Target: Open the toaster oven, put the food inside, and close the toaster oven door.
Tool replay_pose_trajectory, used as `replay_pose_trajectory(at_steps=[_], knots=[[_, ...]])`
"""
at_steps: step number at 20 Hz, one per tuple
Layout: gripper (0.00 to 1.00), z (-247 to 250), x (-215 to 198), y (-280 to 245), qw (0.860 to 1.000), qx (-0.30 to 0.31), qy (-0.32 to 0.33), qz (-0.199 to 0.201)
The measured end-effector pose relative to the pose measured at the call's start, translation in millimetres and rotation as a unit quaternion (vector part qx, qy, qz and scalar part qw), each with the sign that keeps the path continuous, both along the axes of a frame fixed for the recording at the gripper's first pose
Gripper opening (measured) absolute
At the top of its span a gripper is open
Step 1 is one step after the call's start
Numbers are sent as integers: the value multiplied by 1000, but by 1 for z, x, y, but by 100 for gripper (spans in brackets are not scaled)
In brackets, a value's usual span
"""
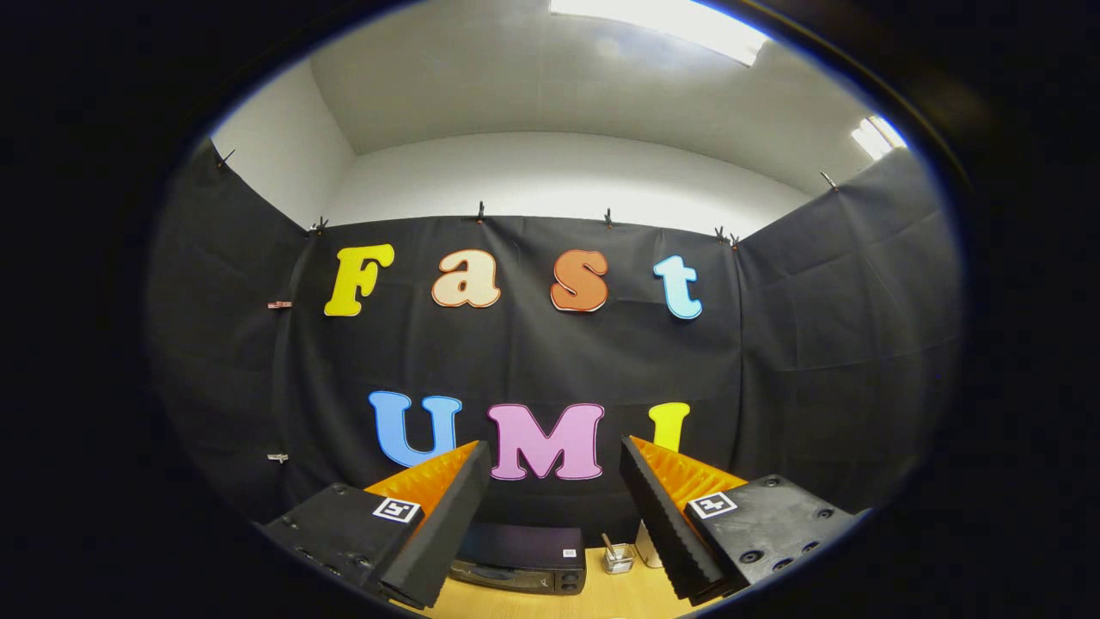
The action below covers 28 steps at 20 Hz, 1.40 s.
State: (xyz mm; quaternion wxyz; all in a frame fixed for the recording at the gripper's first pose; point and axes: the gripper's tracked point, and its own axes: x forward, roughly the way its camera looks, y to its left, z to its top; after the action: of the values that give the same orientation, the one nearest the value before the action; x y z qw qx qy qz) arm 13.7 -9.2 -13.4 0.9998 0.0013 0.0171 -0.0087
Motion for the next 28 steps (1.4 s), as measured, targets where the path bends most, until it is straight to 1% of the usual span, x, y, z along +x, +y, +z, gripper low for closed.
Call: replay_pose_trajectory(at_steps=[7, 12, 17, 20, 23, 25, 28], knots=[[97, -14, 15, 4, 1000, 5, 6, 5], [97, -54, 44, 24, 999, 3, 24, 23], [97, -132, 86, 52, 996, -4, 64, 61], [97, -189, 101, 57, 993, -15, 88, 73], [97, -250, 111, 75, 988, -2, 123, 92], [98, -290, 117, 83, 985, 3, 148, 93], [98, -341, 125, 85, 982, -16, 169, 82]])
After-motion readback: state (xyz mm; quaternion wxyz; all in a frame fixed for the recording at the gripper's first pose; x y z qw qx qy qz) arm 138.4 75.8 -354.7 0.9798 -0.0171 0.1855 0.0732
